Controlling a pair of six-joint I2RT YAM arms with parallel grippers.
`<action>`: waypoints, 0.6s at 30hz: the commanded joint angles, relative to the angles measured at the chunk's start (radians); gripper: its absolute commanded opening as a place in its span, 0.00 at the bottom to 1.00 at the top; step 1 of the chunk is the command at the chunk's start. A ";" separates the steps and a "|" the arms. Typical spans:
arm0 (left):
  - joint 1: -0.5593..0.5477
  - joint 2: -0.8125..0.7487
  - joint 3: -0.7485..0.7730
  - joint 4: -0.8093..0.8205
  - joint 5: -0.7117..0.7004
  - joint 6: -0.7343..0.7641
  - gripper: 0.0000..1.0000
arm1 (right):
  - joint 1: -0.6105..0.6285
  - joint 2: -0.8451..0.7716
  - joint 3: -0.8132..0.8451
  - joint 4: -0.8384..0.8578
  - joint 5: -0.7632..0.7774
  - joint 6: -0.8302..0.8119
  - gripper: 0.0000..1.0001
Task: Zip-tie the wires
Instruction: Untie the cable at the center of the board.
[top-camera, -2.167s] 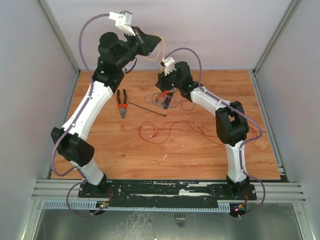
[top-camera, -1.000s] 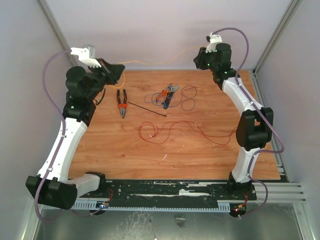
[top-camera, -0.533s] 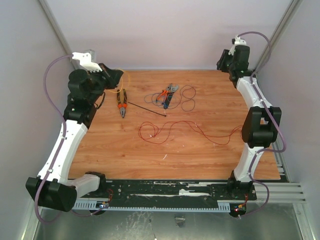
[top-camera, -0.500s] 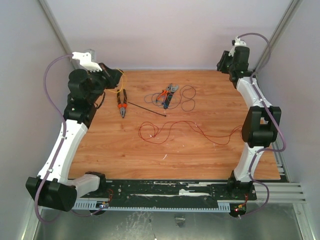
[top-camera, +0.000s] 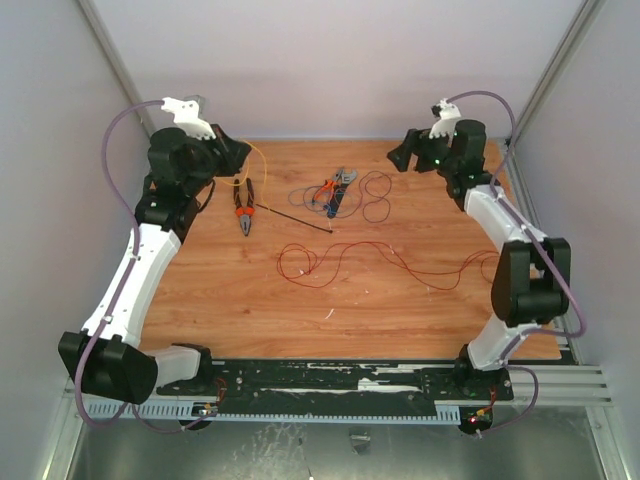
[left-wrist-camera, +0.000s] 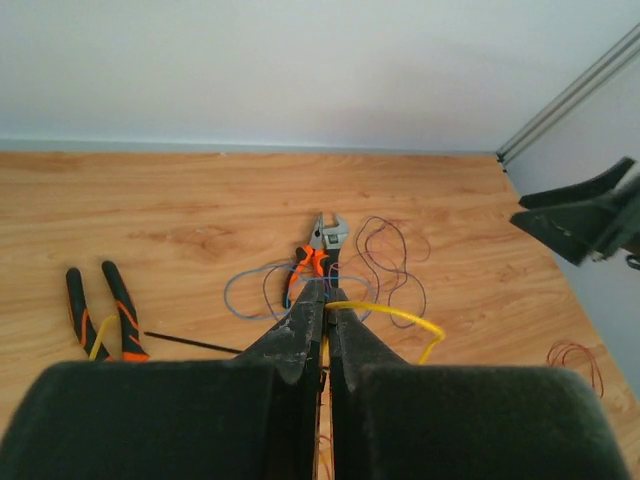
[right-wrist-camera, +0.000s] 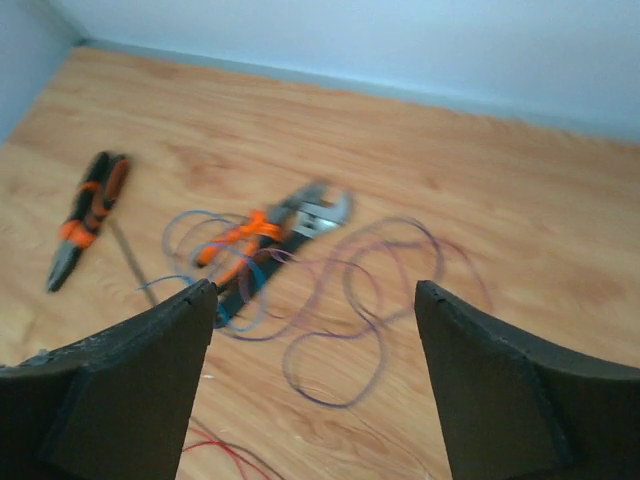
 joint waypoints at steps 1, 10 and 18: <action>0.009 -0.007 0.038 0.004 0.015 0.024 0.00 | 0.074 -0.148 -0.088 0.283 -0.152 -0.033 0.89; 0.009 -0.007 0.032 0.009 0.061 0.008 0.00 | 0.275 -0.234 -0.200 0.514 -0.290 -0.074 0.99; 0.009 0.000 0.054 0.019 0.098 -0.011 0.00 | 0.446 -0.095 -0.106 0.570 -0.342 -0.145 0.99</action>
